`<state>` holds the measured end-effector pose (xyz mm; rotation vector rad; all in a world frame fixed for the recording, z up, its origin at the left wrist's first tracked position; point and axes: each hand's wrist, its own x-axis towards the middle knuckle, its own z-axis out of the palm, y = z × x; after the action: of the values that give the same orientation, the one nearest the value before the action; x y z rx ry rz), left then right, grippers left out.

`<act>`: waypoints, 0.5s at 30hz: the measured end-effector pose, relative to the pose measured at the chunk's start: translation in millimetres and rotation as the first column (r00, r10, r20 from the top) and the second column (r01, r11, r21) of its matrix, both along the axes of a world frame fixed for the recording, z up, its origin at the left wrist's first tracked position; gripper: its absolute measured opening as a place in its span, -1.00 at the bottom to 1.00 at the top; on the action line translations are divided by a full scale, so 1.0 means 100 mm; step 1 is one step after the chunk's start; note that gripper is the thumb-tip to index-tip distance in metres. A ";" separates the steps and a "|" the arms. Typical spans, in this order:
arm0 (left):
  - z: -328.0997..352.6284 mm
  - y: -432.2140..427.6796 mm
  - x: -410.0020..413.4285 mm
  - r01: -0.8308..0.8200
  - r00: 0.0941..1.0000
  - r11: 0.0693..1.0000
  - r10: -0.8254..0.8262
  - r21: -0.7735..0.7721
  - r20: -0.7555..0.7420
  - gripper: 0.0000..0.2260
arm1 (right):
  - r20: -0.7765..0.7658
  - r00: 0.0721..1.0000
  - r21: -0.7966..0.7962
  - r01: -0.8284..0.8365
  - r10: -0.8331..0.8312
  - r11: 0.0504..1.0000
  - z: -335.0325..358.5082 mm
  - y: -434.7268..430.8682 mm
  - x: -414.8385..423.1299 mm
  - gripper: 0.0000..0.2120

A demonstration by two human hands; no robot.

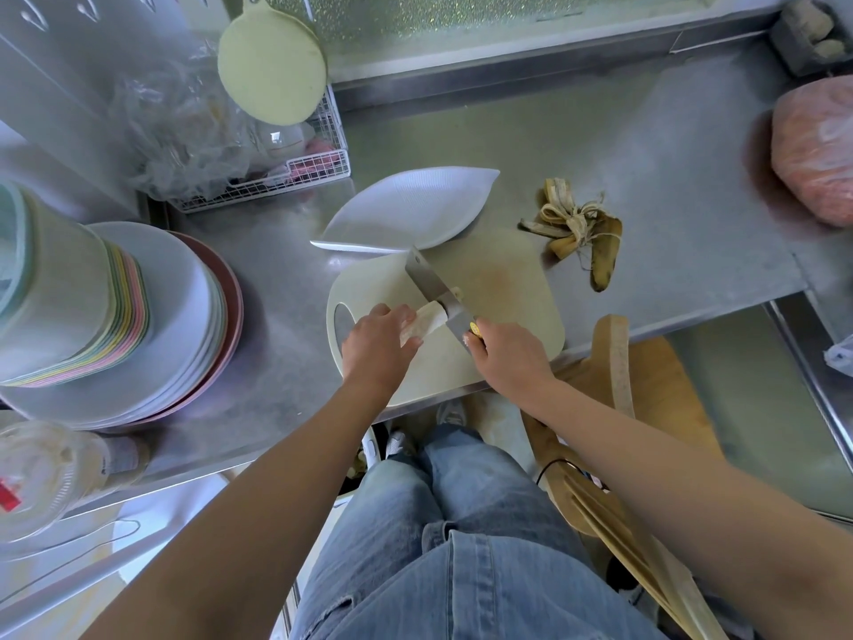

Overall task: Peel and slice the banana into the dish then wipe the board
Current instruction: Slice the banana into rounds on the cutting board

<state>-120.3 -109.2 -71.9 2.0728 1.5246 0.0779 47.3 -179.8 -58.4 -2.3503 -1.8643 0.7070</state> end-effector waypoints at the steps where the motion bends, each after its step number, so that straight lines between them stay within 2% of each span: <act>1: 0.00 0.00 -0.01 0.000 1.000 1.000 0.000 -0.001 0.001 -0.71 | 0.002 1.000 0.017 -0.001 0.001 1.000 0.01 0.00 0.01 -0.75; 5: -0.02 0.01 -0.01 0.016 1.000 1.000 -0.016 -0.003 -0.005 -0.73 | -0.021 1.000 0.119 0.005 -0.002 0.993 0.11 0.01 0.07 -0.79; 15: -0.05 0.02 -0.02 0.022 1.000 1.000 -0.022 -0.003 -0.013 -0.74 | -0.033 0.999 0.106 -0.024 0.028 0.994 0.13 0.01 0.09 -0.78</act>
<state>-122.1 -107.1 -77.2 2.0913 1.5086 0.0542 56.2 -178.3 -45.2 -2.2393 -1.8731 0.6298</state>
